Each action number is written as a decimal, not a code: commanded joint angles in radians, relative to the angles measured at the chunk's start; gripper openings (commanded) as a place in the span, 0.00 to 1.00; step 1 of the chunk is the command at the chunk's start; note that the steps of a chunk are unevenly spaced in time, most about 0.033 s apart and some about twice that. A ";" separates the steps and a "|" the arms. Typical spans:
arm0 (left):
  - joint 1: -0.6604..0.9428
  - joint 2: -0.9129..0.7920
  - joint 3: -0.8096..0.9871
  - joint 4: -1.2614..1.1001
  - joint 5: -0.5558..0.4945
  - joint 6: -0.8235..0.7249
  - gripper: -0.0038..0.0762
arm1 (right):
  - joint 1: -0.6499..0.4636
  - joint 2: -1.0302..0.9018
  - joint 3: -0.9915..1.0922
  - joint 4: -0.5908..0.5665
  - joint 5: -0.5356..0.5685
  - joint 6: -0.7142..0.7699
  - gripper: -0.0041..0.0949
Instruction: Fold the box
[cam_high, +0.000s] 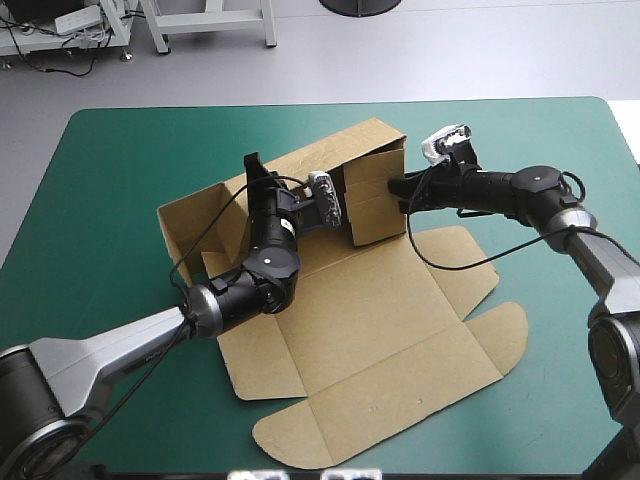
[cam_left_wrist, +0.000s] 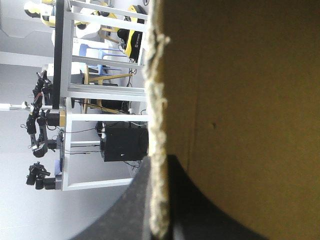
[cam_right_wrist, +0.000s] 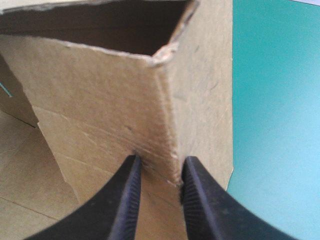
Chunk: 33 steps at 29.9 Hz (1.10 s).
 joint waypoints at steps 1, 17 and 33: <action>-0.016 -0.038 -0.027 0.028 -0.097 -0.022 0.04 | 0.006 -0.016 -0.023 0.068 0.029 -0.012 0.08; -0.016 -0.032 -0.027 0.121 -0.191 -0.022 0.04 | 0.006 0.037 -0.023 0.123 0.038 -0.025 0.02; -0.147 -0.057 -0.029 0.223 -0.188 -0.199 0.04 | 0.006 0.037 -0.023 0.114 0.025 0.030 0.02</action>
